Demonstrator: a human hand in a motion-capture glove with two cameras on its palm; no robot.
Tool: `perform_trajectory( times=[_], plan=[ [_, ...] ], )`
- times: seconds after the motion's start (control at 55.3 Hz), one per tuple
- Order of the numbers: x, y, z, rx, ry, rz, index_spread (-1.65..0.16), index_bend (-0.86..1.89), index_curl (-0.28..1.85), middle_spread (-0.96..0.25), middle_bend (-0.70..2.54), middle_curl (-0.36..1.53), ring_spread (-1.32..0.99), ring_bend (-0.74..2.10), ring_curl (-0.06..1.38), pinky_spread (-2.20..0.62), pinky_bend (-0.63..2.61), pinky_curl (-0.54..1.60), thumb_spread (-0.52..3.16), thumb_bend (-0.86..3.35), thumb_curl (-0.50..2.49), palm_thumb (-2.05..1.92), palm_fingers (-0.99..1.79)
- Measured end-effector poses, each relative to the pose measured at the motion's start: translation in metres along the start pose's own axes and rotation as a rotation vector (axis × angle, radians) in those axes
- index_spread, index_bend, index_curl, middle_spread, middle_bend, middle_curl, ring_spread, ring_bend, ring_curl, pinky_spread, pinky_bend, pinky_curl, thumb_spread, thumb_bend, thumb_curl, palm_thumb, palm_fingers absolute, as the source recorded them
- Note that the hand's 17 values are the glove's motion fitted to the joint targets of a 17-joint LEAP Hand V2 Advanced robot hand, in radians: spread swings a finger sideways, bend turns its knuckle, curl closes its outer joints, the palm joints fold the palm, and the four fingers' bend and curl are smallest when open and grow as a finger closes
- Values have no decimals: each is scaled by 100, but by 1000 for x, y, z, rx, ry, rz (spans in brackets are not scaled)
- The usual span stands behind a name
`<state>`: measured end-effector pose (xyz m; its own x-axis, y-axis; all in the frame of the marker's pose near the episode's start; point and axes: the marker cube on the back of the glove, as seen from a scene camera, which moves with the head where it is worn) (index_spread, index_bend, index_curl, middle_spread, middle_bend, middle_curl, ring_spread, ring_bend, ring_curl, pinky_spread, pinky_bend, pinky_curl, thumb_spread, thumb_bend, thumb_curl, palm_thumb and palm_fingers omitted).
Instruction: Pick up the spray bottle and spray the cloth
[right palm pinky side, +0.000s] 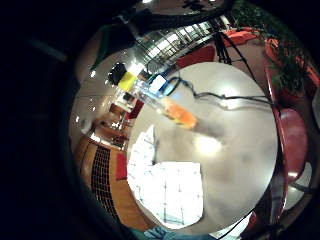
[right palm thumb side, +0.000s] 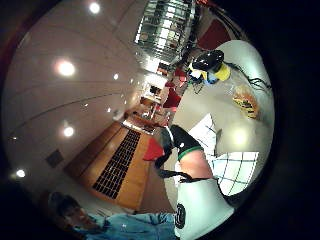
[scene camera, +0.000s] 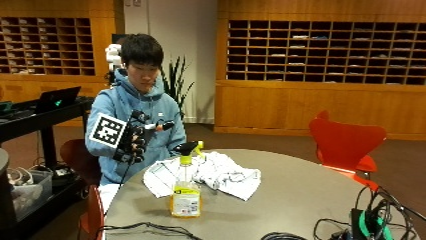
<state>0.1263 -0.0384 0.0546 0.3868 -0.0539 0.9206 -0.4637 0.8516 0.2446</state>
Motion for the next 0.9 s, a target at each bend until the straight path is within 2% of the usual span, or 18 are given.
perform_trajectory(
  times=[0.109,0.199,0.271,0.38,0.579,0.778,0.904],
  plan=[
    [12,3,-1,-133,-10,13,-23,9,17,3,19,35,10,41,33,23,59,38,91,-4,37,69,19],
    [27,-7,6,-122,-49,-65,-24,9,16,6,19,34,12,40,32,24,61,38,91,-4,36,67,13],
    [34,-15,13,-62,-98,-42,-24,9,15,7,19,34,14,41,31,25,63,38,90,-4,36,65,10],
    [42,-16,22,-59,-164,48,-24,8,14,9,22,34,14,45,32,25,63,37,89,-3,36,64,12],
    [54,-24,36,-11,-193,128,-24,9,13,9,24,35,13,50,33,25,64,37,89,-3,36,66,12],
    [63,-26,55,22,-180,131,-22,9,13,10,26,35,13,50,32,24,67,37,87,-3,37,69,9],
    [65,-31,63,13,-189,192,-22,9,12,11,26,35,13,50,32,24,69,37,86,-3,37,70,8]
  ],
)
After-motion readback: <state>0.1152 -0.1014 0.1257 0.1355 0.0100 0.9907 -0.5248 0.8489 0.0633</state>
